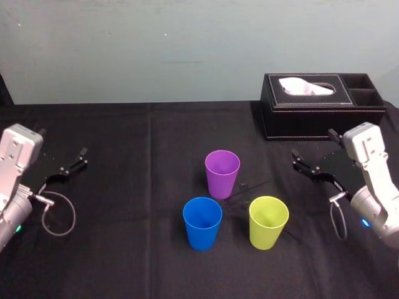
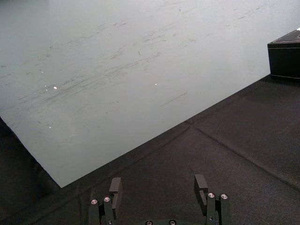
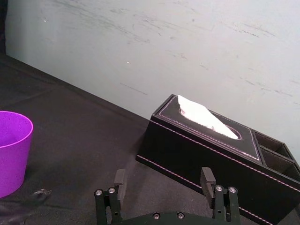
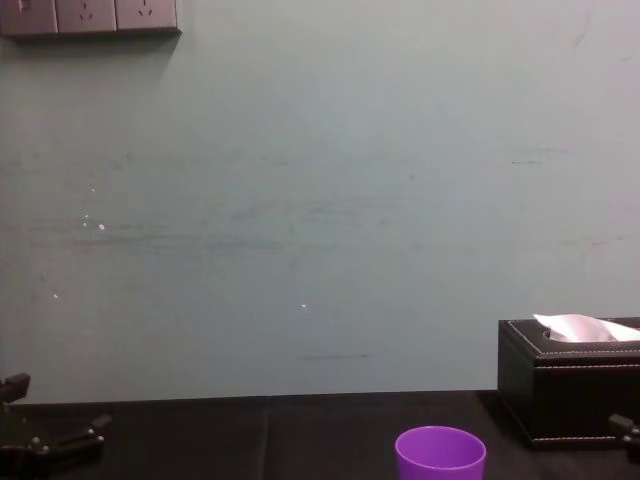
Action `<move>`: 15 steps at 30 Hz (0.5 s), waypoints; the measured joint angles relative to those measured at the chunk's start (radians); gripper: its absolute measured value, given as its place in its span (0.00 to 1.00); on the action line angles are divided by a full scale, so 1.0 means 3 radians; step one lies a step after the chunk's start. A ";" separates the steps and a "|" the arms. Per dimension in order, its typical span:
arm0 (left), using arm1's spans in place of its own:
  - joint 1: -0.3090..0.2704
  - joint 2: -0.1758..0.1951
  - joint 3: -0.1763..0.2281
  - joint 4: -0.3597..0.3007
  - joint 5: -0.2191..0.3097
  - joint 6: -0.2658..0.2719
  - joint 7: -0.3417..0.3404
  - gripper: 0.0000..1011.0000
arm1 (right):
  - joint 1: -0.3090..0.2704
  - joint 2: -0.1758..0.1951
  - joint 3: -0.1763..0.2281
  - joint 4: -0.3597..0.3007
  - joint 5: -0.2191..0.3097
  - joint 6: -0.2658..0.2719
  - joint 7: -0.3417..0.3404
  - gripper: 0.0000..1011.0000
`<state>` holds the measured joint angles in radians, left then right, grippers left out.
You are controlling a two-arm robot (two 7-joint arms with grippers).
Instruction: Stack the three plastic cups sequentially using one hand.
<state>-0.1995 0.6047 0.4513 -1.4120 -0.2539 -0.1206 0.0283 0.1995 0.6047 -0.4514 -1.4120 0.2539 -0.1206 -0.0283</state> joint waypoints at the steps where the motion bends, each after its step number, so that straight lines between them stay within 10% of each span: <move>1: 0.0000 0.0000 0.0000 0.0000 0.0000 0.0000 0.0000 1.00 | 0.0000 0.0000 0.0000 0.0000 0.0000 0.0000 0.0000 0.99; 15: 0.0000 0.0000 0.0000 0.0000 0.0000 0.0000 0.0000 1.00 | 0.0000 0.0000 0.0000 0.0000 0.0000 0.0000 0.0000 0.99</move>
<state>-0.1995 0.6047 0.4514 -1.4120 -0.2539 -0.1206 0.0283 0.1995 0.6047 -0.4514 -1.4120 0.2539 -0.1205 -0.0283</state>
